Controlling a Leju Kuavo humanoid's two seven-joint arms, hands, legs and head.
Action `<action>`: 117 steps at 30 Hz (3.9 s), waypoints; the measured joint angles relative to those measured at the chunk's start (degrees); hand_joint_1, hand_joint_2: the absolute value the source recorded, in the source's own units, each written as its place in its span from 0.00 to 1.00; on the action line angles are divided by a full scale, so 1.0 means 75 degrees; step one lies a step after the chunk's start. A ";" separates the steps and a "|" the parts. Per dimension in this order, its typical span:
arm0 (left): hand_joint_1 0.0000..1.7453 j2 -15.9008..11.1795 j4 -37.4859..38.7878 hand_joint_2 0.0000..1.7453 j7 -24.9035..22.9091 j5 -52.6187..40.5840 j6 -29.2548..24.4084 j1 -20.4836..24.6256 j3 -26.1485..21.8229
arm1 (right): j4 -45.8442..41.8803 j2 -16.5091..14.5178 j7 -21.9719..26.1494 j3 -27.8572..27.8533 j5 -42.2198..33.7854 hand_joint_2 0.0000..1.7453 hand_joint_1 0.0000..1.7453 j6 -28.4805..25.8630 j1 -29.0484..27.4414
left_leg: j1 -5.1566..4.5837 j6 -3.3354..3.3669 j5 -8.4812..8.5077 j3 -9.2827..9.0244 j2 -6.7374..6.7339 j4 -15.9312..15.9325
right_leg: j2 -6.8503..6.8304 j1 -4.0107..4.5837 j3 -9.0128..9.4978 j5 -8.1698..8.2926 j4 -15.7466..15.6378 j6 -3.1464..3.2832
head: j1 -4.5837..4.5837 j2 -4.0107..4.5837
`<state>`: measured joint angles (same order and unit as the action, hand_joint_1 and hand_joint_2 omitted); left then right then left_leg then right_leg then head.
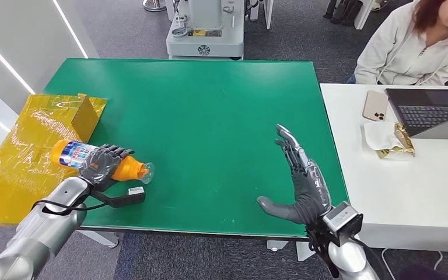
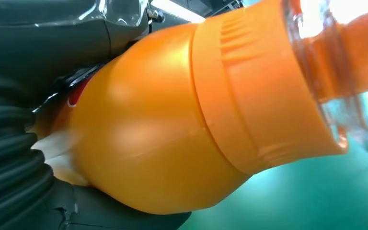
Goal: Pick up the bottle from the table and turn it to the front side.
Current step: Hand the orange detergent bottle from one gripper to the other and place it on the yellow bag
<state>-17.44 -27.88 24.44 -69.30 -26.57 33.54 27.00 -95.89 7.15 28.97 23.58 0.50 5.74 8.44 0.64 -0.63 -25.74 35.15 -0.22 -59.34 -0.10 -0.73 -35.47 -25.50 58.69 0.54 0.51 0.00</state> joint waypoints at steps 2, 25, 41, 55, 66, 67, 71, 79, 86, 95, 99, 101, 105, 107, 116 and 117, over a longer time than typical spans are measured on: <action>1.00 0.0190 0.0048 1.00 0.0031 -0.0015 0.0067 0.0088 0.0001 | 0.0035 -0.0023 -0.0002 0.0033 0.0000 1.00 0.00 -0.0005 0.0032 | 0.0000 0.0000 0.0000 0.0000 -0.0003 0.0000 | 0.0002 0.0000 0.0000 0.0000 0.0000 0.0000 | -0.0001 0.0000; 1.00 0.1171 0.0748 1.00 -0.1113 0.0161 0.1398 0.0933 -0.0031 | -0.0012 -0.0059 -0.0168 0.0059 0.0299 1.00 0.00 -0.0224 -0.0306 | 0.0000 0.0000 0.0000 0.0003 0.0011 -0.0002 | -0.0013 0.0001 0.0001 -0.0001 0.0000 0.0000 | -0.0001 0.0000; 1.00 0.1358 0.1322 1.00 -0.2285 0.0039 0.1943 0.1124 -0.0262 | -0.0825 -0.0073 -0.0572 -0.0369 0.0480 1.00 0.00 0.0027 -0.0957 | 0.0002 0.0001 -0.0001 0.0004 0.0004 0.0004 | -0.0005 0.0001 -0.0002 -0.0002 0.0002 0.0000 | -0.0001 0.0000; 1.00 0.1167 0.1496 1.00 -0.2519 0.0017 0.2031 0.0952 -0.0545 | -0.0820 -0.0225 -0.0630 -0.0492 0.0593 1.00 0.00 0.0143 -0.0894 | 0.0002 0.0001 -0.0002 0.0006 0.0006 0.0003 | -0.0006 0.0001 -0.0002 -0.0002 0.0002 -0.0001 | -0.0001 0.0000; 0.65 0.1031 0.1502 1.00 -0.2260 -0.0189 0.1821 0.0808 -0.0616 | -0.0789 -0.0227 -0.0514 -0.0553 0.0585 1.00 0.00 0.0254 -0.1000 | 0.0002 0.0001 -0.0001 0.0004 0.0006 0.0005 | -0.0007 0.0001 -0.0001 -0.0002 0.0002 0.0000 | -0.0001 0.0000; 0.43 0.1023 0.1502 1.00 -0.2256 -0.0190 0.1821 0.0806 -0.0616 | -0.0788 -0.0228 -0.0514 -0.0553 0.0586 1.00 0.00 0.0254 -0.1007 | 0.0002 0.0000 -0.0001 0.0004 0.0005 0.0005 | -0.0007 0.0001 -0.0001 -0.0002 0.0002 0.0000 | -0.0001 0.0000; 0.00 0.1003 0.1502 1.00 -0.2250 -0.0195 0.1825 0.0803 -0.0619 | -0.0786 -0.0236 -0.0518 -0.0553 0.0595 1.00 0.00 0.0264 -0.1018 | 0.0002 0.0000 -0.0001 0.0003 0.0005 0.0005 | -0.0007 0.0001 0.0000 -0.0002 0.0002 0.0000 | -0.0001 0.0000; 0.00 0.0993 0.1502 1.00 -0.2250 -0.0358 0.1611 0.0790 -0.0630 | -0.0798 -0.0342 -0.0632 -0.0570 0.0727 1.00 0.00 0.0288 -0.1129 | 0.0002 0.0000 -0.0001 0.0000 0.0006 0.0006 | -0.0008 0.0001 0.0002 -0.0002 0.0002 0.0000 | -0.0001 0.0000; 0.00 0.1037 0.1502 1.00 -0.2277 -0.0452 0.1598 0.0783 -0.0630 | -0.0882 -0.0345 -0.0696 -0.0675 0.0712 1.00 0.00 0.0383 -0.1234 | 0.0001 0.0000 -0.0001 -0.0002 0.0005 0.0006 | -0.0007 0.0001 0.0003 -0.0002 0.0002 -0.0001 | -0.0001 0.0000; 0.00 0.1127 0.1502 1.00 -0.2219 -0.0484 0.1550 0.0759 -0.0707 | -0.0908 -0.0372 -0.0790 -0.0770 0.0685 1.00 0.00 0.0415 -0.1281 | 0.0001 0.0001 -0.0001 -0.0004 0.0008 0.0006 | -0.0010 0.0001 0.0008 -0.0003 0.0002 0.0000 | -0.0001 0.0000; 0.00 0.1145 0.1502 1.00 -0.2208 -0.0484 0.1549 0.0755 -0.0740 | -0.0911 -0.0377 -0.0790 -0.0792 0.0685 1.00 0.00 0.0416 -0.1293 | 0.0000 0.0001 -0.0001 -0.0004 0.0008 0.0006 | -0.0011 0.0001 0.0008 -0.0003 0.0002 -0.0001 | -0.0001 0.0000; 0.00 0.1146 0.1502 1.00 -0.2192 -0.0484 0.1538 0.0752 -0.0745 | -0.0911 -0.0379 -0.0790 -0.0797 0.0686 1.00 0.00 0.0417 -0.1303 | 0.0000 0.0001 -0.0001 -0.0005 0.0008 0.0005 | -0.0011 0.0001 0.0009 -0.0003 0.0002 -0.0001 | -0.0001 0.0000; 0.00 0.1185 0.1502 1.00 -0.2055 -0.0416 0.1287 0.0682 -0.0781 | -0.0911 -0.0396 -0.0762 -0.0801 0.0704 1.00 0.00 0.0428 -0.1397 | 0.0000 0.0001 -0.0001 -0.0005 0.0009 0.0005 | -0.0012 0.0001 0.0009 -0.0003 0.0002 -0.0001 | -0.0001 0.0000; 0.00 0.1239 0.1499 1.00 -0.1864 -0.0253 0.0989 0.0593 -0.0876 | -0.0911 -0.0436 -0.0727 -0.0801 0.0740 1.00 0.00 0.0454 -0.1489 | 0.0000 0.0001 -0.0001 -0.0005 0.0009 0.0005 | -0.0012 0.0001 0.0009 -0.0003 0.0001 -0.0001 | -0.0001 0.0000; 0.00 0.2236 0.0799 1.00 0.0619 0.2287 0.1199 0.0052 -0.2218 | -0.0855 -0.0707 -0.0659 -0.0844 0.0822 1.00 0.00 0.0611 -0.1667 | -0.0002 0.0003 -0.0002 0.0003 0.0015 0.0002 | -0.0018 0.0000 0.0007 -0.0006 -0.0005 -0.0007 | 0.0000 0.0000; 0.00 0.2380 0.0626 1.00 0.0756 0.2520 0.1362 0.0010 -0.2353 | -0.0836 -0.0716 -0.0654 -0.0857 0.0817 1.00 0.00 0.0627 -0.1671 | -0.0002 0.0003 -0.0003 0.0004 0.0014 0.0002 | -0.0017 -0.0001 0.0008 -0.0005 -0.0006 -0.0007 | 0.0001 0.0000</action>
<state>0.40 -23.18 30.11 -50.40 -16.36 33.61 9.35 -102.17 1.78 24.06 17.15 6.63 10.44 -4.09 0.63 -0.61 -25.76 35.18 -0.12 -59.32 -0.23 -0.74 -35.42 -25.54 58.65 0.49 0.51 0.00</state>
